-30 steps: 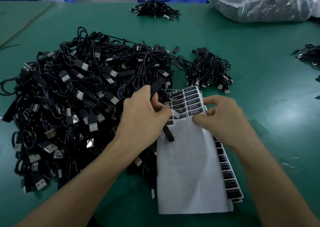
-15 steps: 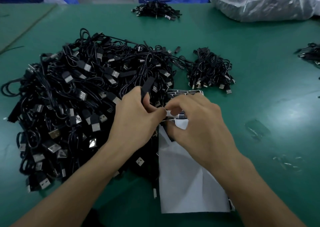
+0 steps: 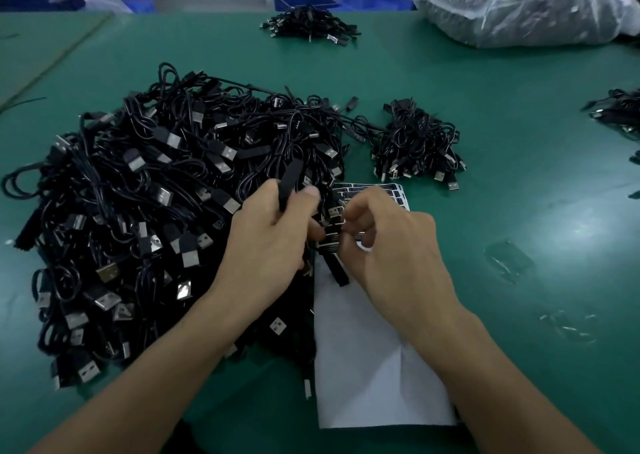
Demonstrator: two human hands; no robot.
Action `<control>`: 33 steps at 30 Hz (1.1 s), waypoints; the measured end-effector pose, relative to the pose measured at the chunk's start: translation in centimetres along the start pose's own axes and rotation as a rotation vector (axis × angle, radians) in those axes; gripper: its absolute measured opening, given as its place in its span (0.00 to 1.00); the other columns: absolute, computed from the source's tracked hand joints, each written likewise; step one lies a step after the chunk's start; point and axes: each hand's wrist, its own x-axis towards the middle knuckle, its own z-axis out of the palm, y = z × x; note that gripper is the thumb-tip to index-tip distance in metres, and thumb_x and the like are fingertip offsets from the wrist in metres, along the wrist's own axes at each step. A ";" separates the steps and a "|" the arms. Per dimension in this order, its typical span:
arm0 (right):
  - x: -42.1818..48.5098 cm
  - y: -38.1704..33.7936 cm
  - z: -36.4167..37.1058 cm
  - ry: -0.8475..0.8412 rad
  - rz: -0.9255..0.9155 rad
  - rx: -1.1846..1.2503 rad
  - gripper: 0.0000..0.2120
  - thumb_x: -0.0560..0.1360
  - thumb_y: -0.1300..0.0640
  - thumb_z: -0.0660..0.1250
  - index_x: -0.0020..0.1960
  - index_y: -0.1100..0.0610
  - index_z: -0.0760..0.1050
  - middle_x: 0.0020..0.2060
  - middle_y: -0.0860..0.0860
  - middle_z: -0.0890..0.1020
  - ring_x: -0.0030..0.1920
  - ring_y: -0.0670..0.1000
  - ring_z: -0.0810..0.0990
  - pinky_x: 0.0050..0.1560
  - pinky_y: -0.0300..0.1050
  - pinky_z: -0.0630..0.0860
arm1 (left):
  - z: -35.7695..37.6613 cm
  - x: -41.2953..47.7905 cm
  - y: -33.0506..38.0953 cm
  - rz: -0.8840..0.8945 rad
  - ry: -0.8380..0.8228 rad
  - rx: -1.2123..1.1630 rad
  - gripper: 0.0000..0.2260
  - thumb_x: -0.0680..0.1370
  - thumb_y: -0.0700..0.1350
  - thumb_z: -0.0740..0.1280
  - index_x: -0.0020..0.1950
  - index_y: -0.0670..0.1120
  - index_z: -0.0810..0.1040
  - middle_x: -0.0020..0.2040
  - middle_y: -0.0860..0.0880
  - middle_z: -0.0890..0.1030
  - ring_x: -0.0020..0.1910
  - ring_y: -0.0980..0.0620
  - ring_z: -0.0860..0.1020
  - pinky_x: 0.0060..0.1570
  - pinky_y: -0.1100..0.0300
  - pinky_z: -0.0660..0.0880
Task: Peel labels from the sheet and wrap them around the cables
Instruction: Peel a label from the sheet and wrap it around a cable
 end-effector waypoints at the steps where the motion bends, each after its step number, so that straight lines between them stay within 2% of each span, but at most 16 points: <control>1: 0.1 0.1 -0.1 0.015 0.072 0.091 0.11 0.71 0.64 0.71 0.45 0.50 0.74 0.36 0.43 0.81 0.38 0.42 0.78 0.38 0.32 0.73 | 0.0 -0.2 0.0 -0.003 -0.021 -0.030 0.15 0.80 0.55 0.60 0.38 0.47 0.70 0.34 0.48 0.83 0.22 0.58 0.73 0.22 0.68 0.68; 3: 0.4 0.3 -0.4 0.041 0.224 0.326 0.12 0.71 0.65 0.74 0.42 0.50 0.75 0.34 0.45 0.83 0.35 0.40 0.80 0.36 0.29 0.71 | 0.1 -0.5 0.0 0.012 -0.061 -0.034 0.17 0.80 0.53 0.55 0.37 0.46 0.73 0.34 0.48 0.82 0.23 0.55 0.73 0.23 0.67 0.68; 7: 1.0 0.7 -0.8 0.072 0.454 0.884 0.14 0.72 0.69 0.74 0.41 0.53 0.73 0.32 0.50 0.82 0.33 0.46 0.78 0.32 0.36 0.72 | 0.4 -0.7 -0.8 0.013 -0.090 -0.012 0.18 0.84 0.44 0.58 0.36 0.48 0.78 0.31 0.49 0.79 0.24 0.52 0.76 0.23 0.62 0.73; 10: 1.2 0.7 -1.0 0.066 0.531 1.119 0.14 0.73 0.70 0.72 0.42 0.54 0.71 0.30 0.50 0.80 0.33 0.48 0.77 0.32 0.37 0.72 | 0.4 -0.8 -1.2 0.074 -0.107 -0.004 0.14 0.84 0.45 0.61 0.41 0.48 0.82 0.32 0.49 0.79 0.25 0.50 0.79 0.25 0.60 0.75; 13: 1.3 0.4 -0.9 0.055 0.594 1.261 0.15 0.73 0.71 0.71 0.42 0.54 0.69 0.30 0.50 0.79 0.32 0.47 0.77 0.31 0.36 0.72 | 0.2 -0.8 -1.5 0.063 -0.146 -0.064 0.12 0.83 0.43 0.63 0.44 0.48 0.83 0.33 0.49 0.81 0.29 0.49 0.82 0.29 0.59 0.78; 19: 1.1 0.1 -0.6 0.007 0.644 1.348 0.16 0.73 0.71 0.69 0.43 0.54 0.67 0.32 0.53 0.81 0.33 0.48 0.81 0.34 0.37 0.77 | -0.1 -1.0 -1.2 -0.025 -0.255 -0.245 0.10 0.82 0.35 0.63 0.50 0.45 0.83 0.39 0.45 0.85 0.37 0.50 0.84 0.37 0.61 0.81; 24: 1.0 0.0 -0.4 0.003 0.616 1.335 0.15 0.73 0.72 0.70 0.43 0.55 0.68 0.32 0.56 0.83 0.32 0.49 0.80 0.35 0.38 0.79 | -0.1 -1.0 -1.0 -0.076 -0.298 -0.300 0.08 0.81 0.35 0.65 0.50 0.43 0.82 0.42 0.43 0.87 0.40 0.50 0.86 0.40 0.62 0.82; 28: 1.0 0.2 -0.4 0.008 0.563 1.264 0.15 0.73 0.72 0.71 0.42 0.56 0.69 0.32 0.54 0.83 0.33 0.50 0.80 0.36 0.38 0.79 | -0.3 -1.0 -0.9 -0.097 -0.327 -0.305 0.05 0.78 0.35 0.68 0.52 0.41 0.82 0.43 0.43 0.87 0.41 0.50 0.86 0.41 0.63 0.82; 33: 0.9 0.4 -0.6 0.011 0.476 1.144 0.16 0.72 0.72 0.72 0.43 0.56 0.69 0.34 0.52 0.84 0.36 0.51 0.81 0.40 0.40 0.80 | -0.4 -1.0 -0.8 -0.118 -0.339 -0.319 0.08 0.76 0.35 0.70 0.55 0.39 0.81 0.44 0.41 0.87 0.41 0.50 0.86 0.41 0.64 0.82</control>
